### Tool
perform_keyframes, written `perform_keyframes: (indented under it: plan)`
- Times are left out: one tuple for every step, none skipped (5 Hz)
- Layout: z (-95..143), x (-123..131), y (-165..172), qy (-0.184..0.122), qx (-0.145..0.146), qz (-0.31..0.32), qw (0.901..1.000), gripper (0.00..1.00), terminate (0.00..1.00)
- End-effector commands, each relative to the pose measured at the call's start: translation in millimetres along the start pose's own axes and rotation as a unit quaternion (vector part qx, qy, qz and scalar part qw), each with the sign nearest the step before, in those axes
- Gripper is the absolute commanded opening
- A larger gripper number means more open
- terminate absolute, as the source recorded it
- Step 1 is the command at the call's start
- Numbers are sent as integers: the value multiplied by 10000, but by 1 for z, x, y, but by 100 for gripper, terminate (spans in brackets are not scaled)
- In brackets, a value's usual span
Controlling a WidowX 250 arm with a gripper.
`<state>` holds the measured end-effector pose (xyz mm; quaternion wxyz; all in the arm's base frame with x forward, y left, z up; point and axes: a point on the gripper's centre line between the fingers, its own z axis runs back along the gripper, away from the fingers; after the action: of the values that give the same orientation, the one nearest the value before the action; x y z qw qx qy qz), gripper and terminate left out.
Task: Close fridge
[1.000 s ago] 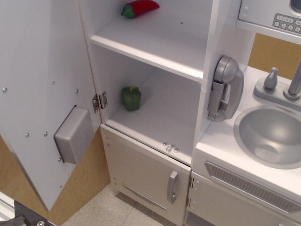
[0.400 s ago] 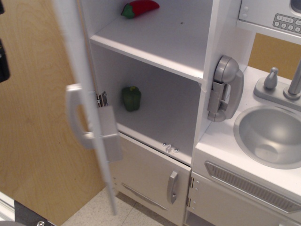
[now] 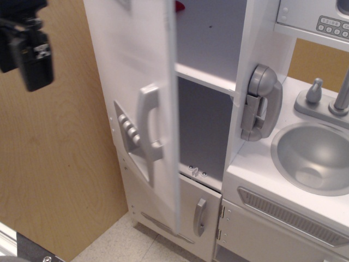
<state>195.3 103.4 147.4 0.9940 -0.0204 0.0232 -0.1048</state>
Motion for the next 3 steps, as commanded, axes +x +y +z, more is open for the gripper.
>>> perform_keyframes:
  plan:
    - [20,40,-6,-145,-23,260,9996,100,0]
    - [23,63,-4,-152,-24,482,9987,100,0]
    - [21,82,-2,-180,52,630,9978,100,0]
